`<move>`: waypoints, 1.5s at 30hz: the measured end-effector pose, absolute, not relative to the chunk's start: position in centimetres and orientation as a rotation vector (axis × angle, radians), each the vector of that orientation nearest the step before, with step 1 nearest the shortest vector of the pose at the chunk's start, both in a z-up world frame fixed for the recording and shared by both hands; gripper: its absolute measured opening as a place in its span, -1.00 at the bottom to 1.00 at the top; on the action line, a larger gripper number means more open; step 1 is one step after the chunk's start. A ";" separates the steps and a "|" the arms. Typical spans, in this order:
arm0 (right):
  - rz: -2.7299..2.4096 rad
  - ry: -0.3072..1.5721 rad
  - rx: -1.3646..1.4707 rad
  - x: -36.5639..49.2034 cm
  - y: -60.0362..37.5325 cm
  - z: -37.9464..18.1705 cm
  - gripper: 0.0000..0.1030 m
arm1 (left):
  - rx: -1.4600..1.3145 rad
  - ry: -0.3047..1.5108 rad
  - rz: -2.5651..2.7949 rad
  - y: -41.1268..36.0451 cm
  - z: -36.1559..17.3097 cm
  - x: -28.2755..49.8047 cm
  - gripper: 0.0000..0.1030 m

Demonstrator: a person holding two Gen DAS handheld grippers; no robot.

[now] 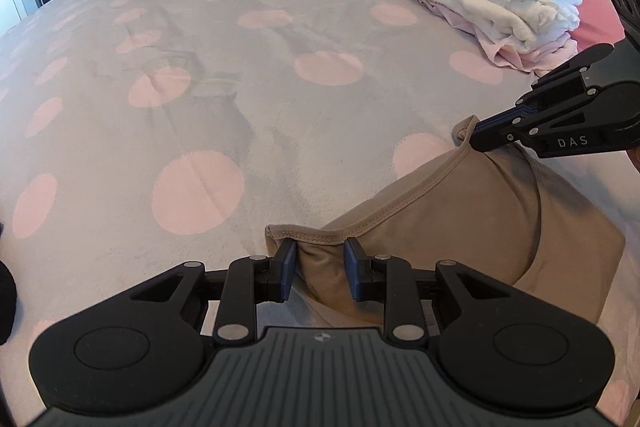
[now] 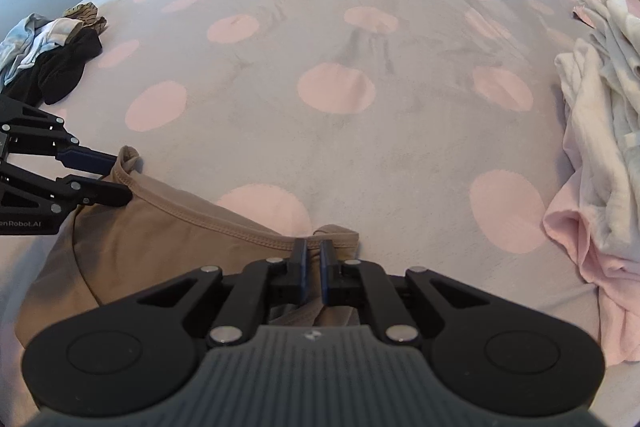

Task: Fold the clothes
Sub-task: 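Open both grippers and regrasp the folded beige shirt's collar edge, then lift the folded beige shirt with both grippers and carry it toward the clothes stack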

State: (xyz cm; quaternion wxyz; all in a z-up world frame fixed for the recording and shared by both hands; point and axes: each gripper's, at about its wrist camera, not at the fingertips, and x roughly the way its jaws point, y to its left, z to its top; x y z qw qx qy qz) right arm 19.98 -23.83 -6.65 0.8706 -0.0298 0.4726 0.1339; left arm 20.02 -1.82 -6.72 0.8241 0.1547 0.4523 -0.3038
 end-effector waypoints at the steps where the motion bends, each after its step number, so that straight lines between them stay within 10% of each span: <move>1: 0.279 0.989 -0.059 20.0 -23.9 -6.5 -0.84 | 0.319 0.962 -0.643 -1.7 -6.4 19.9 -0.53; 6: 0.280 0.953 -0.004 18.8 -24.7 -4.1 -0.21 | 0.238 0.961 -0.615 -0.5 -4.2 19.2 -0.13; 18: 0.278 1.004 0.225 14.9 -28.3 -3.0 0.13 | 0.003 1.012 -0.557 2.0 -2.9 16.2 -0.03; 45: 0.336 1.164 0.276 15.8 -28.1 -8.5 0.13 | -0.059 1.132 -0.549 1.8 -8.1 17.2 0.02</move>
